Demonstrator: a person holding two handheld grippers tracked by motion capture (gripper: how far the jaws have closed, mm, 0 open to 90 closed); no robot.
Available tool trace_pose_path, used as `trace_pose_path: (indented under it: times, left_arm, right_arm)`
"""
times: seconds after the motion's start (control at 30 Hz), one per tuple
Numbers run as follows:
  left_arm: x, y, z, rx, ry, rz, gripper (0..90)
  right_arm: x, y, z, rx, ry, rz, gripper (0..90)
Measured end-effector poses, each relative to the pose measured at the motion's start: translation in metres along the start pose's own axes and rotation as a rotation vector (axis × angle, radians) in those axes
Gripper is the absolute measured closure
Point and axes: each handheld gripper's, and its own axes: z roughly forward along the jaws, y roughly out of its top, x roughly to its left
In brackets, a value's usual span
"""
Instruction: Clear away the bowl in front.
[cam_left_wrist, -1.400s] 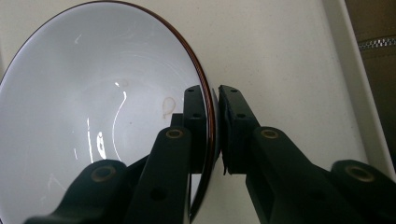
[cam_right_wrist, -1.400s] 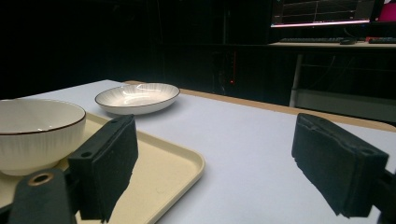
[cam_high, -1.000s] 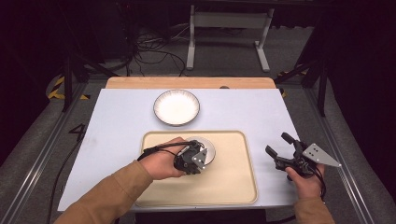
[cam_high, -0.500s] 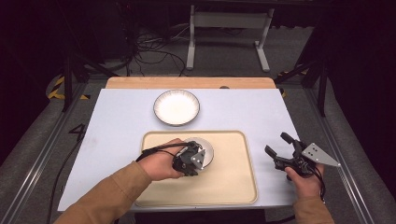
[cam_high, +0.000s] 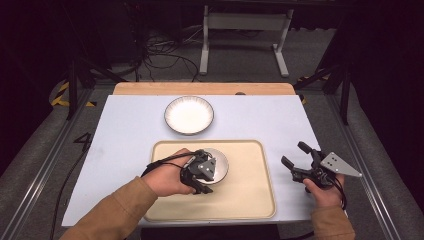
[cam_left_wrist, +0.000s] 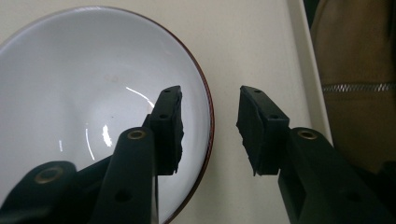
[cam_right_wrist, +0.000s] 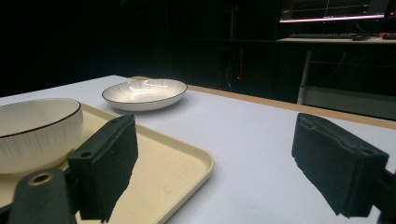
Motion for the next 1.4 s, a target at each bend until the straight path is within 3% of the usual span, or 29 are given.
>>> trace_pose_path:
  times: [0.27,0.37,0.53,0.63,0.67,0.77,0.8,0.93,1.23,1.4]
  left_arm:
    - [-0.005,-0.007,-0.023,-0.137,0.047,-0.08,53.5]
    - [-0.007,-0.01,-0.03,-0.173,0.067,-0.092,50.8]
    - [-0.012,-0.023,-0.047,-0.25,0.16,-0.15,46.1]
    - [-0.014,-0.03,-0.053,-0.247,0.244,-0.172,41.9]
    - [-0.014,-0.03,-0.053,-0.247,0.244,-0.172,41.0]
    - [-0.016,-0.039,-0.06,-0.341,0.259,-0.22,38.5]
    - [-0.016,-0.039,-0.06,-0.341,0.259,-0.22,37.1]
    - [-0.018,-0.051,-0.068,-0.42,0.283,-0.278,33.6]
    - [-0.024,-0.08,-0.077,-0.483,0.363,-0.338,28.3]
    - [-0.029,-0.096,-0.079,-0.498,0.388,-0.345,24.9]
  right_arm:
    - [-0.001,0.002,0.004,0.007,0.001,-0.007,14.9]
    - [-0.001,0.002,0.006,0.007,0.004,-0.004,14.9]
    - [-0.002,0.002,0.012,0.016,0.015,0.001,14.9]
    - [-0.001,0.003,0.012,0.016,0.02,0.002,14.8]
    - [-0.001,0.003,0.012,0.015,0.022,-0.005,14.8]
    - [0.0,0.005,0.01,0.007,0.02,-0.007,14.4]
    - [0.0,0.005,0.01,0.007,0.02,-0.007,14.4]
    - [0.0,0.006,0.009,0.011,0.018,-0.004,13.7]
    - [0.0,0.005,0.009,0.027,0.021,-0.012,11.6]
    - [0.0,0.005,0.008,0.036,0.024,-0.019,10.0]
